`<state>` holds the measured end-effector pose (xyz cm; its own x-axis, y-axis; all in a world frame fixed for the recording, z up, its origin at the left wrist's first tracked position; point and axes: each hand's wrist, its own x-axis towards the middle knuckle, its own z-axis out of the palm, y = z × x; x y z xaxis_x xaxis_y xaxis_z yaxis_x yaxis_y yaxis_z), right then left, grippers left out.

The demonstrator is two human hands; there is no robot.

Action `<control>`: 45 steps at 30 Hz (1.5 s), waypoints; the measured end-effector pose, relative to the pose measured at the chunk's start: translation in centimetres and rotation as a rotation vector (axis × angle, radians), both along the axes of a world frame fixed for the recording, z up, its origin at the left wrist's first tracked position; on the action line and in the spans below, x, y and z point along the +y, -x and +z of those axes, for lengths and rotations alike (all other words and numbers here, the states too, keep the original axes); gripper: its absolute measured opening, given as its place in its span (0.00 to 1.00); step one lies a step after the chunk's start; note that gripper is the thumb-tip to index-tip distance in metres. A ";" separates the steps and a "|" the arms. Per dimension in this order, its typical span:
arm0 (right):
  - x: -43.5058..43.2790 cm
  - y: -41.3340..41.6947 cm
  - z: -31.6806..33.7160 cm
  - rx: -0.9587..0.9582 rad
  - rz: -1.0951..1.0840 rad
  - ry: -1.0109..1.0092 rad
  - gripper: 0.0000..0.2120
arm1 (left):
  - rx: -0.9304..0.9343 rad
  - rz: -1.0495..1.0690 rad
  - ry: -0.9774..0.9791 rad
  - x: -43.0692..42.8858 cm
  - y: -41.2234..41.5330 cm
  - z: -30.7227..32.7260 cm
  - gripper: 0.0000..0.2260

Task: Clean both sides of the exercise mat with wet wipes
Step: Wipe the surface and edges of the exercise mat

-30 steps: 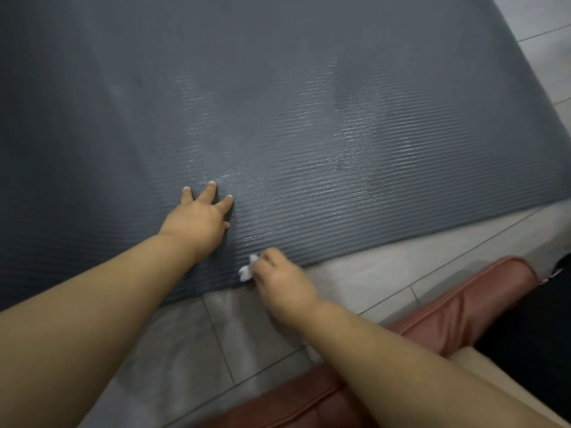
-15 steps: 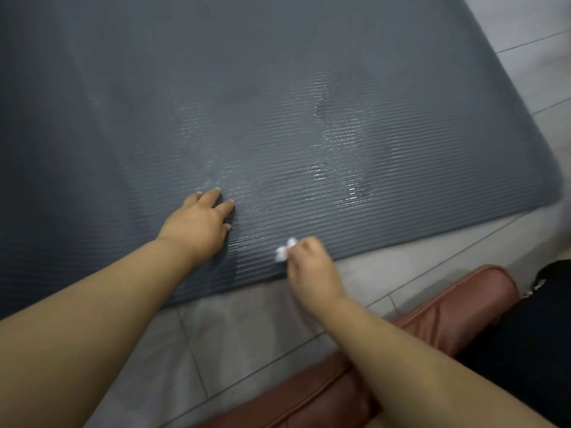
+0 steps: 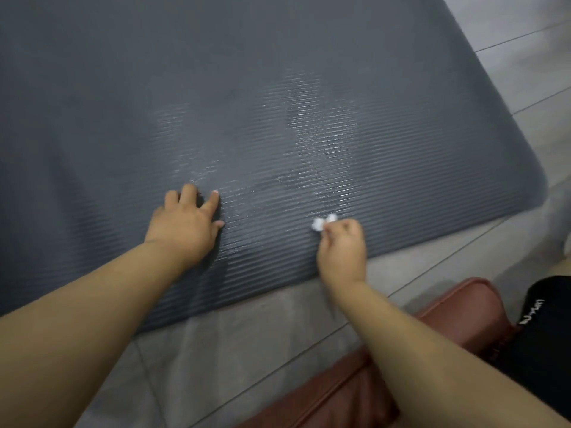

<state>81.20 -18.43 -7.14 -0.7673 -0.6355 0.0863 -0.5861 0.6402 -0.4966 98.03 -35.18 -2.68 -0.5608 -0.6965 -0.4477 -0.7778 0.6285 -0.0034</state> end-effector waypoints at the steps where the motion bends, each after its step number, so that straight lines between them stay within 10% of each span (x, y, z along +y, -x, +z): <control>1: -0.3 -1.8 0.0 -0.029 0.141 0.005 0.08 | 0.023 -0.019 0.015 -0.3 0.4 -0.1 0.26; 7: 0.1 0.3 0.6 0.028 0.733 -0.208 0.10 | 0.041 -0.064 -0.097 -2.0 1.9 -0.9 0.23; 15: -2.4 9.7 0.0 0.018 -0.306 -0.211 0.11 | 0.067 -0.113 -0.022 -2.7 1.6 -1.1 0.20; 23: -4.2 -0.1 -0.5 0.101 0.820 -0.087 0.05 | 0.108 -0.014 -0.008 -5.0 1.7 -1.1 0.23; 31: -5.8 10.4 0.5 0.036 -0.247 -0.164 0.10 | 0.032 0.017 -0.015 -5.7 1.3 -1.3 0.25; 40: -9.1 -0.6 -1.2 0.079 0.852 -0.006 0.09 | 0.028 -0.001 -0.002 -6.1 0.9 -1.3 0.25; 45: -7.7 12.8 -1.2 0.140 0.186 -0.228 0.19 | 0.040 -0.040 0.054 -6.3 0.6 -1.7 0.23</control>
<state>68.41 -26.14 -8.29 -0.6272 -0.7786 0.0223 -0.7557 0.6013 -0.2594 97.47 -41.52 -4.43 -0.6055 -0.6955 -0.3868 -0.7520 0.6591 -0.0079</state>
